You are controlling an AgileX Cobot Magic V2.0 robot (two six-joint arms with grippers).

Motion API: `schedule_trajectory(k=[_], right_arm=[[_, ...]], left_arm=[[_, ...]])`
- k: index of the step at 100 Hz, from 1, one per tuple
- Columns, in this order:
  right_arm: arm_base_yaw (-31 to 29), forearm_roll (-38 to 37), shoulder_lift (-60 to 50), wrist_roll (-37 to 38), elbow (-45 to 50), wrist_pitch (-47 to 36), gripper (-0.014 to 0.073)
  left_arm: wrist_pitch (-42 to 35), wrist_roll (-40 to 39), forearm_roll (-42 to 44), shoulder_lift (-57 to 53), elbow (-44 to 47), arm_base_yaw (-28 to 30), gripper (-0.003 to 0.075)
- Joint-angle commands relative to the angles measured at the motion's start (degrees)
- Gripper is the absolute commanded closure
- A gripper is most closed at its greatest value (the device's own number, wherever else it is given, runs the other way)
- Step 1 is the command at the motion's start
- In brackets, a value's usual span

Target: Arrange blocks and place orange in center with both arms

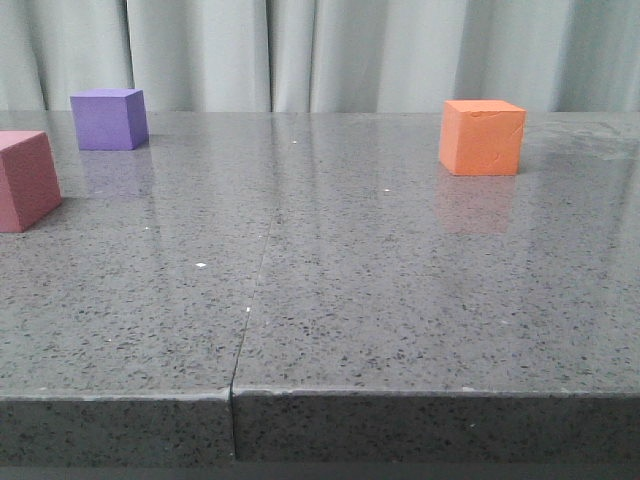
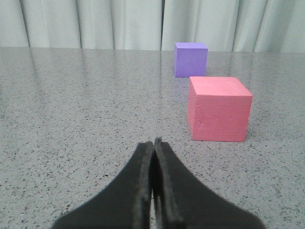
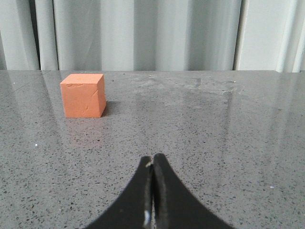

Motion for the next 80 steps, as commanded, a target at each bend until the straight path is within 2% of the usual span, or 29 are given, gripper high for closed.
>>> schedule_trajectory(k=[1, 11, 30, 80], right_arm=[[0.03, -0.01, -1.13, -0.66, -0.99, -5.43, 0.0652], [0.03, 0.67, -1.08, -0.62, -2.33, -6.63, 0.0652], [0.11, 1.10, 3.40, -0.62, -10.81, -0.52, 0.0652], [0.34, 2.89, 39.84, -0.62, -41.79, 19.20, 0.0652]], left_arm=[[-4.47, -0.71, -0.58, -1.93, 2.67, 0.13, 0.0741], [-4.47, -0.71, -0.58, -1.93, 2.67, 0.13, 0.0741], [-4.47, -0.71, -0.58, -1.93, 2.67, 0.13, 0.0741], [-4.47, -0.71, -0.58, -1.93, 2.67, 0.13, 0.0741]])
